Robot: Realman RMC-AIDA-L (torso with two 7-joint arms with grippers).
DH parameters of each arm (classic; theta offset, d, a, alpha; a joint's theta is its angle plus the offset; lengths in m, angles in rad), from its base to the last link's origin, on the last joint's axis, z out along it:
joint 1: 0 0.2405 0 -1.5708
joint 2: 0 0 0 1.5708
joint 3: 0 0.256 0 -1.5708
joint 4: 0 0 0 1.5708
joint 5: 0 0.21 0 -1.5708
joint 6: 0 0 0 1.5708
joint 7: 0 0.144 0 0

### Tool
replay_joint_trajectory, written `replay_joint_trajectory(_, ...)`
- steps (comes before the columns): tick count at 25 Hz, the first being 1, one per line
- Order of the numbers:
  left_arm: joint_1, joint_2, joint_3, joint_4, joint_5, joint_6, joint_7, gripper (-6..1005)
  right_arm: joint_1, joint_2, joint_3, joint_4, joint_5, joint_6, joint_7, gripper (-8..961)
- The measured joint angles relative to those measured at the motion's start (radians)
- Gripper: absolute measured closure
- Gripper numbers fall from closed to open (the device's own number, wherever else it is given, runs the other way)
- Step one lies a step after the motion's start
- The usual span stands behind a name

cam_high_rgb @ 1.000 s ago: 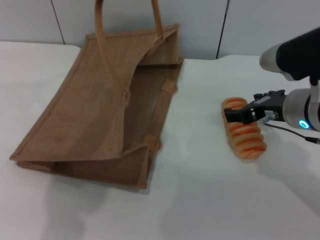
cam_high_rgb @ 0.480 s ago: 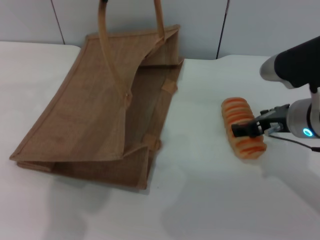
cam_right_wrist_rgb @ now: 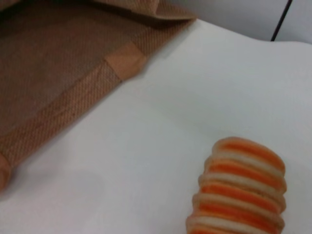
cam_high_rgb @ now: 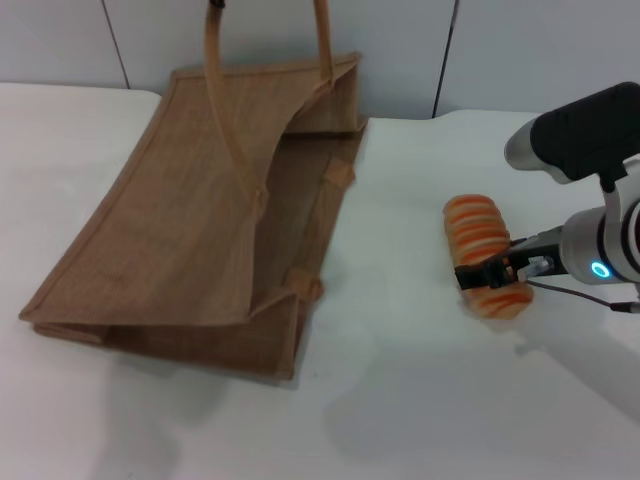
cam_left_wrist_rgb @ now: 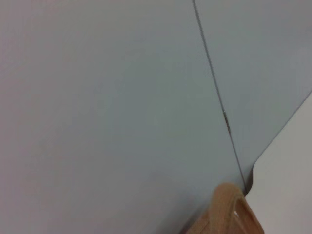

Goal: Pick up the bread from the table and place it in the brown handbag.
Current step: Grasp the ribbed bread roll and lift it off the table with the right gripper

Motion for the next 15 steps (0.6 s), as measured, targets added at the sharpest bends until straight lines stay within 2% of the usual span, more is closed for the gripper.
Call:
replay_joint_trajectory(9, -0.001, 0.000, 0.027, 0.000, 0.000, 0.003, -0.012, 878, 0.043, 0.000, 0.001, 0.076, 0.001, -0.014, 0.000, 116)
replay_joint_trajectory(15, 0.000, 0.000, 0.031, 0.000, 0.000, 0.005, -0.012, 878, 0.051, 0.000, 0.003, 0.072, 0.000, -0.005, 0.005, 122)
